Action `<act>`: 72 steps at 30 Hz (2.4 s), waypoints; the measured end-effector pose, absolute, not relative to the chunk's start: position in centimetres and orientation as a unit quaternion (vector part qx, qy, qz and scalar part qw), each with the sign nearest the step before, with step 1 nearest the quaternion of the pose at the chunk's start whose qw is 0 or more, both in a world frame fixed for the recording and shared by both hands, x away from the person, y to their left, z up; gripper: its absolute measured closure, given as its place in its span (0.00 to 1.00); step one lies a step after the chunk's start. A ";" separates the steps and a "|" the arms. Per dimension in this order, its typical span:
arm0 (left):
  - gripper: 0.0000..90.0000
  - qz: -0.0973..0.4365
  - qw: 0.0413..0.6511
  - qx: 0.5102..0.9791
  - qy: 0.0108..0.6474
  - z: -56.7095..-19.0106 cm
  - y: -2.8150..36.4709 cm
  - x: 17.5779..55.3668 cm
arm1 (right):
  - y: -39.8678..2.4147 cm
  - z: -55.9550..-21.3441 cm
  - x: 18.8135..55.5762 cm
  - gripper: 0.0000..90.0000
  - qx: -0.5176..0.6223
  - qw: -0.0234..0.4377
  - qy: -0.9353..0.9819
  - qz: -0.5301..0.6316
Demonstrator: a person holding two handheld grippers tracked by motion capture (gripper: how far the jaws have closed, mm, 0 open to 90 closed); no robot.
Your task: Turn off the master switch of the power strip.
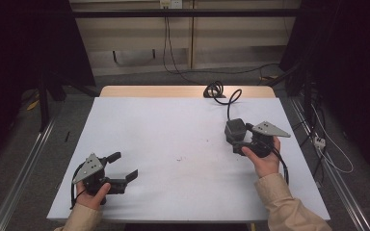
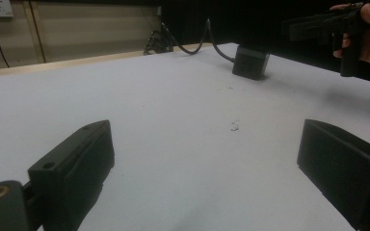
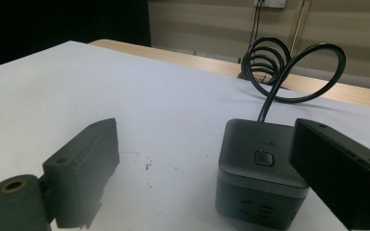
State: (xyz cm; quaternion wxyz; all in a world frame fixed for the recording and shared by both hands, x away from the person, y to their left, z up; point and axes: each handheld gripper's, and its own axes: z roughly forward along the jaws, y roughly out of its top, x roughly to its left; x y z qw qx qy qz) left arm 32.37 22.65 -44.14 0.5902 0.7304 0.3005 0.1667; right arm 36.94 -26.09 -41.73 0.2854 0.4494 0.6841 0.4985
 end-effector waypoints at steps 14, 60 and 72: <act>0.06 0.167 0.590 0.731 0.300 -44.1 22.7 32.4 | -26.1 -41.5 37.8 0.10 0.454 0.284 0.684 0.496; 0.06 0.166 0.591 0.729 0.303 -44.2 22.7 32.4 | -27.2 -41.3 39.8 0.44 0.476 0.275 0.677 0.490; 0.06 0.166 0.588 0.733 0.299 -44.2 22.7 32.4 | -27.5 -41.5 40.1 0.53 0.481 0.268 0.676 0.489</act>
